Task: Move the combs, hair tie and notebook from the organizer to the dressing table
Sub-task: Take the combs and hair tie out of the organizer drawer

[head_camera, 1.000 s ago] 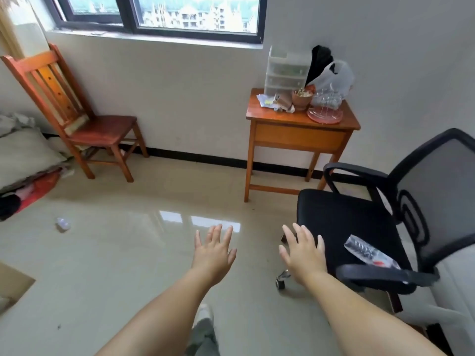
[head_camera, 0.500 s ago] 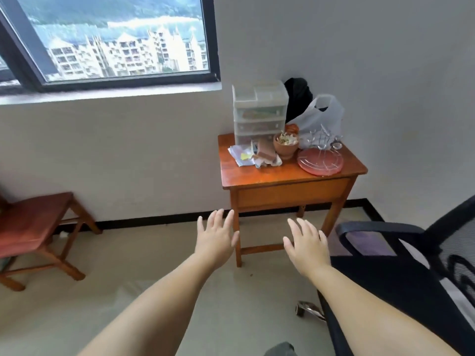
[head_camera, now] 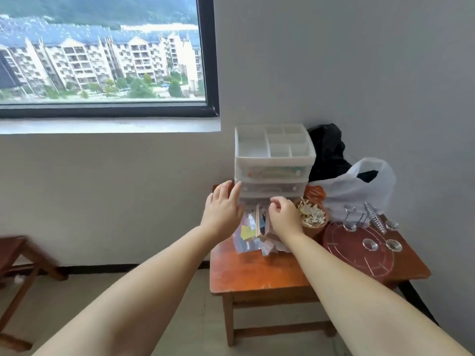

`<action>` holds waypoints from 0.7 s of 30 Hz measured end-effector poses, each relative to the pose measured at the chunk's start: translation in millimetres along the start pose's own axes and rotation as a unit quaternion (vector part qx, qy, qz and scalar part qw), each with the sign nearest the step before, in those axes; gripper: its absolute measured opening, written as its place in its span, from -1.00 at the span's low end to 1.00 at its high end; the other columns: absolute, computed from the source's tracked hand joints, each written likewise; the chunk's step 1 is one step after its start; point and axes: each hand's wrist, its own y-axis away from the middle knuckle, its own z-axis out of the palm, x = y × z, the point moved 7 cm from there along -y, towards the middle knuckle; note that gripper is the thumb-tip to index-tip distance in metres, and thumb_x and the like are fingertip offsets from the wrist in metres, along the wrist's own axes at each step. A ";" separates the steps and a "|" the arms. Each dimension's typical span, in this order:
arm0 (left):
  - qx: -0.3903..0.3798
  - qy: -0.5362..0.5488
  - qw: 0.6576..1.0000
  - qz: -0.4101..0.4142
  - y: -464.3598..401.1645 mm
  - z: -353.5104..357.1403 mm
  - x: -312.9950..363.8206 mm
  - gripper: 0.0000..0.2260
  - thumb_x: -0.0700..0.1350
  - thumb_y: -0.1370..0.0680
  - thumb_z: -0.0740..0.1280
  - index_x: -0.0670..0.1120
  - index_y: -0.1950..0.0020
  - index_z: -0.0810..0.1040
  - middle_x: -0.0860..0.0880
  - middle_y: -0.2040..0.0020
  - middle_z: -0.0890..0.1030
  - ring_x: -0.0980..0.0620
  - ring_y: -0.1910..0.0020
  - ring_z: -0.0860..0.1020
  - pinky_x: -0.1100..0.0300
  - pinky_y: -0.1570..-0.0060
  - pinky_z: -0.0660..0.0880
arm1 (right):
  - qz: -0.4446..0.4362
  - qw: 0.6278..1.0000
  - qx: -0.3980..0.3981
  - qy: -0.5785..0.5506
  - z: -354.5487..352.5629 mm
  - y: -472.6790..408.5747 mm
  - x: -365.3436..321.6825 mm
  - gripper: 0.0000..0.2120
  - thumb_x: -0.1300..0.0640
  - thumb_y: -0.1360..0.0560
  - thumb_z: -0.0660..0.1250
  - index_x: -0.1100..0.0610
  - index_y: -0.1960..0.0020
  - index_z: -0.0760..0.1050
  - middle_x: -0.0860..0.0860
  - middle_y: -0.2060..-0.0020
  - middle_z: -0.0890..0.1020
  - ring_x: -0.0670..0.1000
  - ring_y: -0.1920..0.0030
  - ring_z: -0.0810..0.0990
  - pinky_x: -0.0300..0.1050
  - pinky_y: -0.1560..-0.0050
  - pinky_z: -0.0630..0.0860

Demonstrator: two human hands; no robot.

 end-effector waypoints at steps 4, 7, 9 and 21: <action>0.015 -0.007 0.998 0.068 -78.6 -6.2 0.4 -0.54 -0.07 -0.60 0.07 -0.06 -0.50 0.12 -0.13 -0.51 0.19 -0.11 -0.50 0.10 -0.01 -0.45 0.10 | 0.173 0.959 0.025 -0.223 18.9 -64.7 9.1 -0.68 0.15 -0.54 0.10 0.11 -0.27 0.39 0.02 0.05 0.55 0.06 0.03 0.57 0.06 -0.01 0.60; 0.017 -0.006 0.994 0.110 -127.3 -4.5 -4.7 -0.61 -0.08 -0.60 0.08 -0.07 -0.43 0.28 -0.11 -0.44 0.32 -0.10 -0.46 0.19 -0.01 -0.42 0.14 | 0.263 0.873 0.062 -0.407 36.4 -93.2 15.5 -0.78 0.18 -0.55 0.13 0.08 -0.17 0.41 0.00 0.16 0.53 0.02 0.14 0.55 -0.08 0.24 0.56; -0.009 -0.018 0.987 0.158 -149.3 1.1 -6.7 -0.68 -0.06 -0.61 0.09 -0.06 -0.33 0.42 -0.08 -0.33 0.47 -0.08 -0.40 0.27 0.03 -0.36 0.19 | 0.299 0.805 0.084 -0.506 45.1 -104.4 15.9 -0.81 0.21 -0.54 0.14 0.11 -0.11 0.43 0.05 0.14 0.57 0.02 0.16 0.55 -0.09 0.28 0.53; -0.002 0.068 0.970 0.234 -164.0 4.1 -15.0 -0.75 -0.19 -0.58 0.18 -0.17 -0.16 0.59 -0.15 -0.08 0.62 -0.17 -0.19 0.43 -0.05 -0.13 0.46 | 0.329 0.727 0.133 -0.588 48.0 -68.7 21.9 -0.81 0.33 -0.50 0.10 0.20 0.23 0.42 0.06 0.38 0.48 -0.05 0.38 0.42 -0.21 0.32 0.39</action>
